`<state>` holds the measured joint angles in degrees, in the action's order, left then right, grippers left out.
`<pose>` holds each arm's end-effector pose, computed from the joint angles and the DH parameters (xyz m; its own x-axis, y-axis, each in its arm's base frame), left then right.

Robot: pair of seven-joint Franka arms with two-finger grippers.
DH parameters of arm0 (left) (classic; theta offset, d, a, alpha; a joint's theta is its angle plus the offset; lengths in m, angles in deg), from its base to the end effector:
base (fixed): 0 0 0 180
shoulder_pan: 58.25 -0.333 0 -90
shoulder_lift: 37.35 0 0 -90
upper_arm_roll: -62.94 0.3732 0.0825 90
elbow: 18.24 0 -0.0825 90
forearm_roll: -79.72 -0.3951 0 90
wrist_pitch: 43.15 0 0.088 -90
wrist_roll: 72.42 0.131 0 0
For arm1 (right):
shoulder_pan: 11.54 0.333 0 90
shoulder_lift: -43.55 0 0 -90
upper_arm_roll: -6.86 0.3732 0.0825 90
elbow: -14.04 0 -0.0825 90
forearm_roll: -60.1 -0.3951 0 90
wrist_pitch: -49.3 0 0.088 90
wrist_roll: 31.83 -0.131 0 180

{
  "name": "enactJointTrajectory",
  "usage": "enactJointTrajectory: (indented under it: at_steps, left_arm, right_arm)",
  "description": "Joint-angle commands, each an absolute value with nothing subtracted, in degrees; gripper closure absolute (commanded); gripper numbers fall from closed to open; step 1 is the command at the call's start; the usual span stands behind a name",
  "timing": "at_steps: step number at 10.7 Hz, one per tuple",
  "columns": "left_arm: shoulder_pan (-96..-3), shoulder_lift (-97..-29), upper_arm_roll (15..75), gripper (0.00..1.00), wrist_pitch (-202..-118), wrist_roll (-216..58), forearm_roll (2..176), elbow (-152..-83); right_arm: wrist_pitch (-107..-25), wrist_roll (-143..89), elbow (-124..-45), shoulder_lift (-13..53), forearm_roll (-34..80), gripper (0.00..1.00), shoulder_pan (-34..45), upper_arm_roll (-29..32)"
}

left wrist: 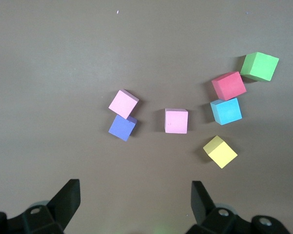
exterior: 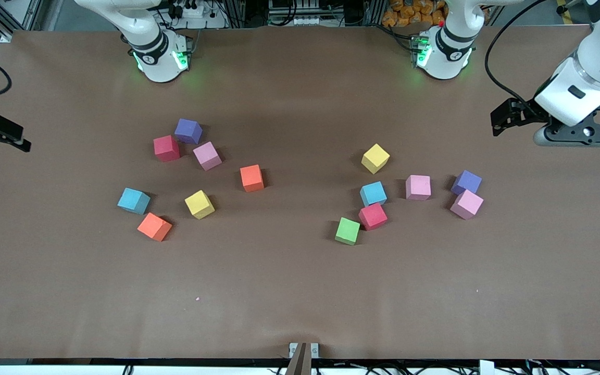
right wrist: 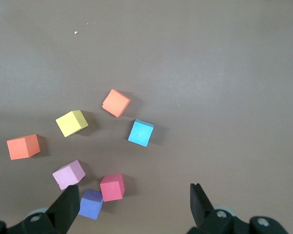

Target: Form number 2 with 11 blocks

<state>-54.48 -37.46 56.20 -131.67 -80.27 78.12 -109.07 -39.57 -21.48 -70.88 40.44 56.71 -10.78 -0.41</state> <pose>0.5533 -0.0988 0.6475 0.9982 -0.0456 -0.0380 -0.0469 -0.9983 -0.0332 0.5818 -0.0561 0.6679 0.9974 0.0682 0.0243 0.0693 -0.9964 -0.0487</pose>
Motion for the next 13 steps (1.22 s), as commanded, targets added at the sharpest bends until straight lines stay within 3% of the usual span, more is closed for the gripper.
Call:
enactJointTrajectory:
  at_steps: [1,13]
  left_arm:
    - [-55.35,-37.97,55.65,0.00,-130.25,-80.95,76.91,-107.45]
    - [-55.35,-38.23,55.29,0.00,-130.07,-81.40,77.96,-108.15]
  right_arm:
    - [-38.24,-18.07,-70.34,40.73,57.90,0.00,-13.11,0.88]
    - [-40.78,-18.30,-70.60,37.40,57.90,0.00,-12.07,1.33]
